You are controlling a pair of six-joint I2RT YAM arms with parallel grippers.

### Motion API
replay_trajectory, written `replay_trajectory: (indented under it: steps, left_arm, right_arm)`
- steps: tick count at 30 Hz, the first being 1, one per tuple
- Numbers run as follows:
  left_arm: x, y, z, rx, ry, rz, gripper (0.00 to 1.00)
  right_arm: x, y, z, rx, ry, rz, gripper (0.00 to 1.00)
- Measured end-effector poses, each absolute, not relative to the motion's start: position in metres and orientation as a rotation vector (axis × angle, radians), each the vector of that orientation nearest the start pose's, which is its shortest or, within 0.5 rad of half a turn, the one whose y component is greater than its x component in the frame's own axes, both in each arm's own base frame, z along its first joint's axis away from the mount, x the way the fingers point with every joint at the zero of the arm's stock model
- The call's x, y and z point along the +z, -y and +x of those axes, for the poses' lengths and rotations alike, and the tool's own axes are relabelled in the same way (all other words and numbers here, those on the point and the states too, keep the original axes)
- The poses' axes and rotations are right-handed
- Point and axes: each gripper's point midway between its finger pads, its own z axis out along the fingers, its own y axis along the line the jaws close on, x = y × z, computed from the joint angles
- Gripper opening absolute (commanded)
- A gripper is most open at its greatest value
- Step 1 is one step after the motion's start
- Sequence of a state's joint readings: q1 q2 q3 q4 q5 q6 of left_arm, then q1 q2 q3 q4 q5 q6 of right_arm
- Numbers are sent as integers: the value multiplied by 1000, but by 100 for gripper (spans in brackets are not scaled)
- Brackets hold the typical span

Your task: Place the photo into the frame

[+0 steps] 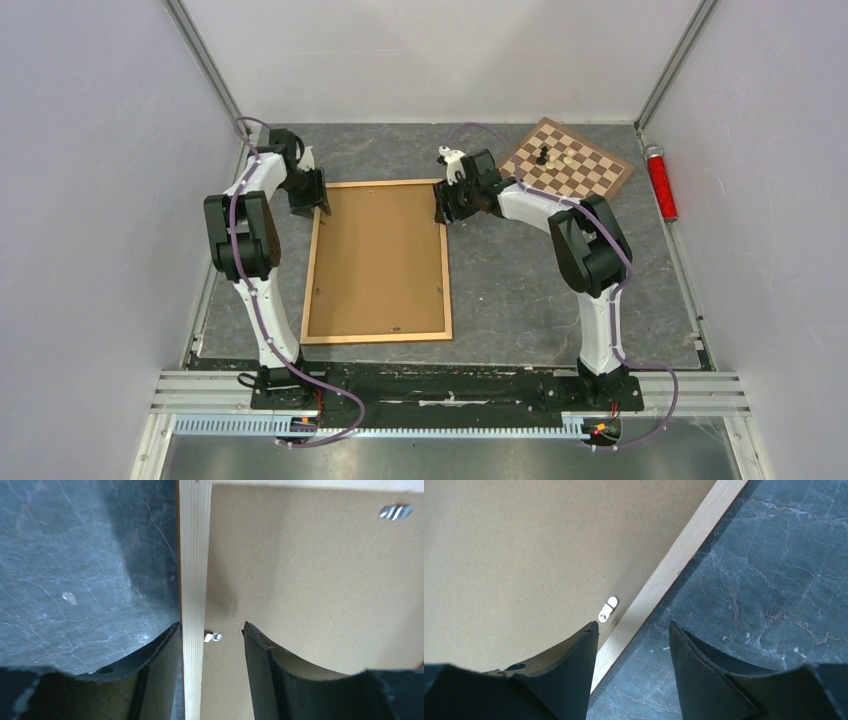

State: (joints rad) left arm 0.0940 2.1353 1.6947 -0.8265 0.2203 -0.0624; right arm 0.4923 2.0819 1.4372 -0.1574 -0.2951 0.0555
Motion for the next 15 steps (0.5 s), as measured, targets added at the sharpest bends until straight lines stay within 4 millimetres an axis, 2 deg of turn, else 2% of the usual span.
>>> replay_trajectory:
  steps: [5,8,15]
  left_arm:
    - [29,1,425,-310,-2863,-183,55]
    - [29,1,422,-310,-2865,-182,56]
    - [33,1,422,-306,-2855,-171,54]
  right_arm:
    - [34,-298,442,604,-2341,-659,59]
    - [28,-300,446,604,-2361,-651,59]
    - [28,-306,450,613,-2362,-633,57]
